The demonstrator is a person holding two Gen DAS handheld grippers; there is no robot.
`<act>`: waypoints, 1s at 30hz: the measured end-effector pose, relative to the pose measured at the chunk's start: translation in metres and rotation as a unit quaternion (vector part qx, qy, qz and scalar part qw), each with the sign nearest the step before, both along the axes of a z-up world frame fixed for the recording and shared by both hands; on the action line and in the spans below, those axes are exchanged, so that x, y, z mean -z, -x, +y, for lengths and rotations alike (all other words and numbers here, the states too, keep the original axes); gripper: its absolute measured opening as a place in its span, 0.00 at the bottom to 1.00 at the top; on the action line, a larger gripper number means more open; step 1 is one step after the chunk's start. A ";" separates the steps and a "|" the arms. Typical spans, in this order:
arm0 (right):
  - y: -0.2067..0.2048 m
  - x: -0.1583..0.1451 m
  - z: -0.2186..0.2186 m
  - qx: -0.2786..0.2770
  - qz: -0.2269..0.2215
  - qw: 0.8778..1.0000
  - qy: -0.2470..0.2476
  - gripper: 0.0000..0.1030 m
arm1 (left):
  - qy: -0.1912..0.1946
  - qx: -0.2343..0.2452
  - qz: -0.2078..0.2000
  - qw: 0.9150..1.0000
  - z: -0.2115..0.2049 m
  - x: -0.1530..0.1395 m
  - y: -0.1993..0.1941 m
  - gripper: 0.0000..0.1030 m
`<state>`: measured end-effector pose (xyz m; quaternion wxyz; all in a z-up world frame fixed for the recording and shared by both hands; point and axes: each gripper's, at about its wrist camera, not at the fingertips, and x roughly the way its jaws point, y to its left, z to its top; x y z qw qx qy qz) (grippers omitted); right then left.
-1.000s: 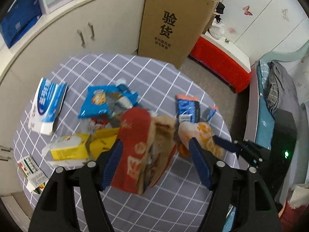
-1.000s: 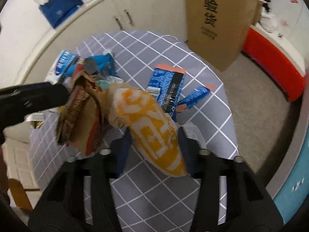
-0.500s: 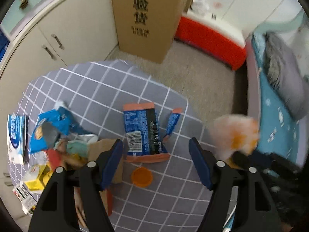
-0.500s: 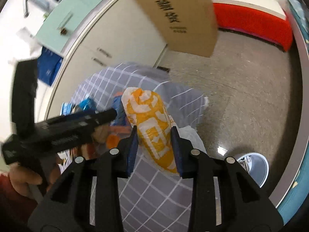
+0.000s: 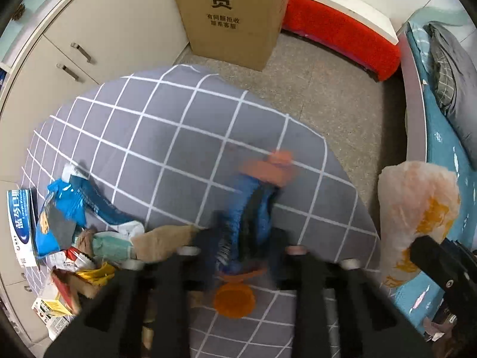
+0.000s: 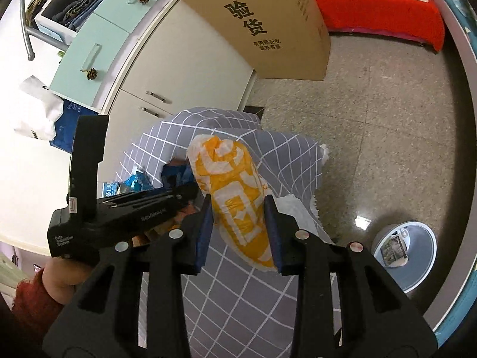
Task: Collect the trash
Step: 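Grasp the blue snack packet with the left gripper while the right holds the bread bag, then carry the bread bag and blue packet over the blue bucket and open both grippers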
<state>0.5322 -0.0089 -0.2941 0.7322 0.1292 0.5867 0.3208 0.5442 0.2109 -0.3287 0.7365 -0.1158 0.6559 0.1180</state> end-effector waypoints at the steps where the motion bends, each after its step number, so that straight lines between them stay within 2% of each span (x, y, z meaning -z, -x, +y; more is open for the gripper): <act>1: 0.001 -0.002 0.000 0.000 0.001 1.000 -0.001 0.32 | 0.009 -0.009 -0.003 1.000 0.002 -0.002 0.005 0.10; 5: 0.008 -0.009 -0.005 0.008 0.002 1.000 -0.003 0.32 | 0.031 -0.024 -0.037 0.999 0.005 -0.020 0.023 0.06; 8: 0.017 -0.020 -0.009 0.021 -0.003 1.000 -0.007 0.32 | 0.045 -0.021 -0.074 0.996 0.000 -0.046 0.037 0.06; 15: 0.068 -0.049 -0.032 0.077 -0.023 0.997 -0.017 0.32 | 0.088 0.027 -0.142 0.986 -0.028 -0.095 0.090 0.06; 19: 0.113 -0.054 -0.059 0.118 -0.025 0.993 -0.010 0.32 | 0.116 0.072 -0.141 0.981 -0.056 -0.097 0.122 0.06; 24: 0.152 -0.041 -0.105 0.162 -0.006 0.987 0.008 0.32 | 0.147 0.114 -0.115 0.976 -0.103 -0.080 0.149 0.06; 27: 0.157 -0.027 -0.137 0.179 0.005 0.984 0.027 0.32 | 0.164 0.131 -0.093 0.973 -0.134 -0.065 0.154 0.06; 30: 0.153 -0.009 -0.168 0.188 0.018 0.981 0.044 0.32 | 0.165 0.144 -0.077 0.973 -0.166 -0.051 0.150 0.06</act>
